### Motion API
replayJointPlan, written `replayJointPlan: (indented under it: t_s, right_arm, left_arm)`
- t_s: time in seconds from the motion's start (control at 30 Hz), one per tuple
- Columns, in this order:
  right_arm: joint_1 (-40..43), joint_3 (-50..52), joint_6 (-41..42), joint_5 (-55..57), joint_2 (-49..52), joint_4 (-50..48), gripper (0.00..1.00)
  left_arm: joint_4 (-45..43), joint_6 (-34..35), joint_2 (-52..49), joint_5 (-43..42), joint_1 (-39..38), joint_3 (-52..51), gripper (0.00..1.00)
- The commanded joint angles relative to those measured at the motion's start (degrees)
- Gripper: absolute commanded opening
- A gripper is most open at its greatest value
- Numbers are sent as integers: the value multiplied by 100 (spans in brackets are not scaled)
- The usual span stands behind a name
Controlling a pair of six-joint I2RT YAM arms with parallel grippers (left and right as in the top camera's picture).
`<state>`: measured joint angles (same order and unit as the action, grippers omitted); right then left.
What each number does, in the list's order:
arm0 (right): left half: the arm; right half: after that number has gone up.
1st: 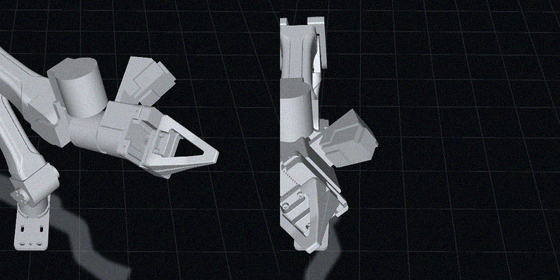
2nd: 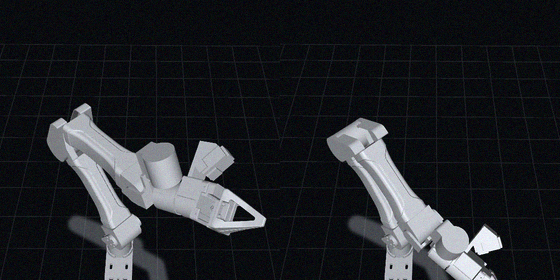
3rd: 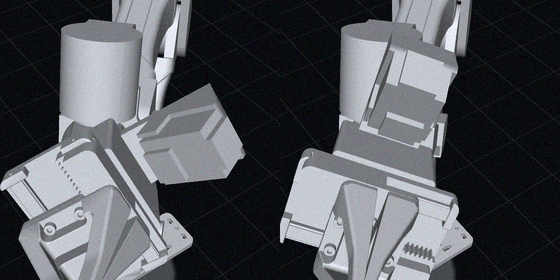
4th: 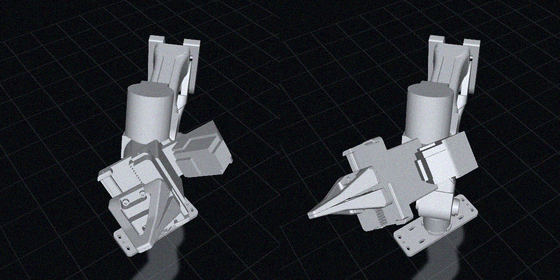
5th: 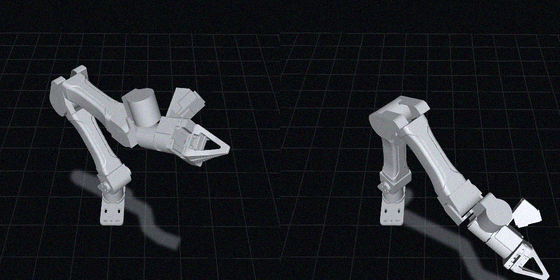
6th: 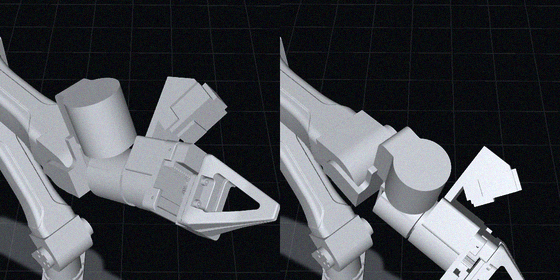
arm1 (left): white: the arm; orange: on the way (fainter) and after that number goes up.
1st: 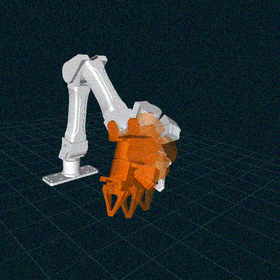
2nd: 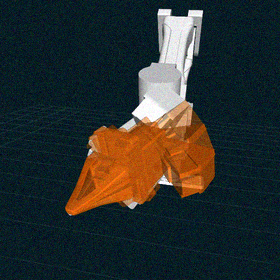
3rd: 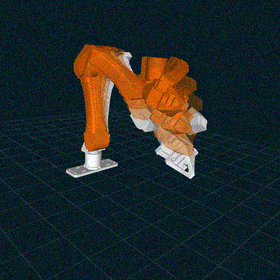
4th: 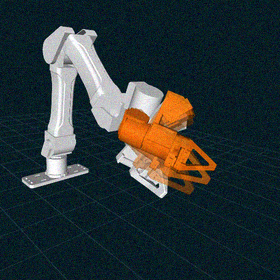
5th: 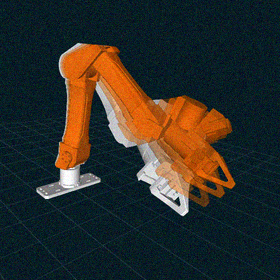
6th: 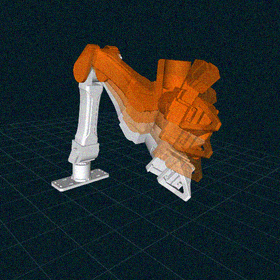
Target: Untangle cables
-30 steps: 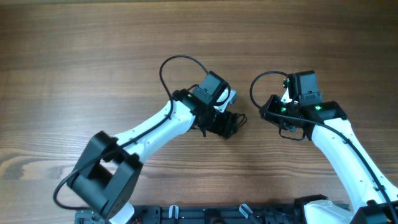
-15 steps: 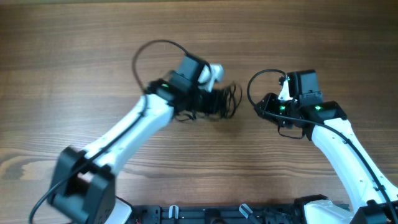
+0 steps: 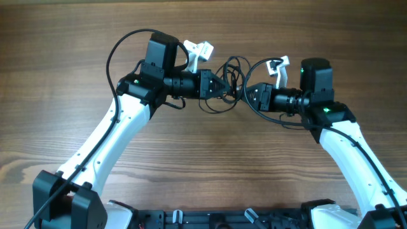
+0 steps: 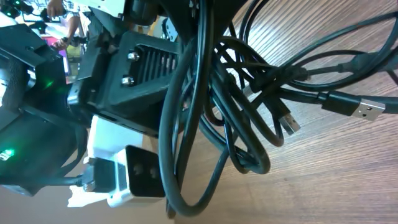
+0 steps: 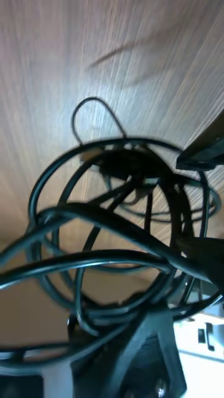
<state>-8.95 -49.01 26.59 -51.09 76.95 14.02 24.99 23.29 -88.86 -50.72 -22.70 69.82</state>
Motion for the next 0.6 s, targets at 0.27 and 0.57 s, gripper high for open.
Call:
replayJointPlan:
  t_s: [0.27,0.57]
  right_arm:
    - [-42,-52,837,13,48,-575,27]
    - [-44,-48,1113,1674,48,601,4]
  left_arm:
    - [-61,144,46,-682,-33,63,4]
    - [-470,142,46,-1360,-26,63,4]
